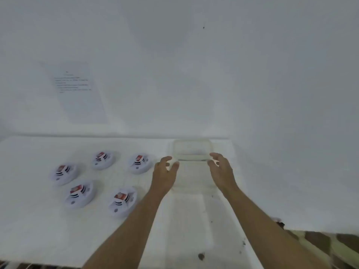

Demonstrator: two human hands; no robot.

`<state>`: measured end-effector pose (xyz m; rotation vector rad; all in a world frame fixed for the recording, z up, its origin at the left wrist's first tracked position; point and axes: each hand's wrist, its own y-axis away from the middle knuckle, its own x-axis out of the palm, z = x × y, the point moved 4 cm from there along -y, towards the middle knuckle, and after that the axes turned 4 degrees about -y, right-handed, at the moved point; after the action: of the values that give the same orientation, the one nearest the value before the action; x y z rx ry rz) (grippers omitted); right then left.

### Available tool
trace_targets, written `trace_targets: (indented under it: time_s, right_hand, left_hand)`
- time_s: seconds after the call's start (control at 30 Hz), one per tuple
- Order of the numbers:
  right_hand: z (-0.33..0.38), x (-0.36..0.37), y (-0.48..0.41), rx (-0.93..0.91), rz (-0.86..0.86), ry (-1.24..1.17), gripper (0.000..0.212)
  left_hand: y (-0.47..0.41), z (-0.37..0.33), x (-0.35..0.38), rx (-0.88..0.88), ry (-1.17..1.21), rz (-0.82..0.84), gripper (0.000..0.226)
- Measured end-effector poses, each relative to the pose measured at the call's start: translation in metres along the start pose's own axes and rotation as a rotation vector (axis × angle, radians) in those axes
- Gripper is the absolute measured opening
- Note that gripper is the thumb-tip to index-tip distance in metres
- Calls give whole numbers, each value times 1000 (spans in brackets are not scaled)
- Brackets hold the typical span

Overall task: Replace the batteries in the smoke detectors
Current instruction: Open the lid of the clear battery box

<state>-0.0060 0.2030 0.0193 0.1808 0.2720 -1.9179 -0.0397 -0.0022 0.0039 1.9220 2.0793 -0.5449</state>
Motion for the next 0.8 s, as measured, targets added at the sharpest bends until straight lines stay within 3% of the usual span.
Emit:
trace_targets:
  time_s: [0.17,0.57,0.7,0.8]
  right_hand:
    - [-18,10,7,89,64,82,45]
    - [-29,13,11,98,43,102,48]
    - [-27,13,11,95,30,106,48]
    - [-26,13,13,96,28,104,48]
  left_hand:
    - [2,18,3,-153,-66,92,38]
    - [1,26,15,-295,444,244,34]
    - [-5,28,9,-200,207,107,27]
    - [-5,26,6,-149,129,111,31]
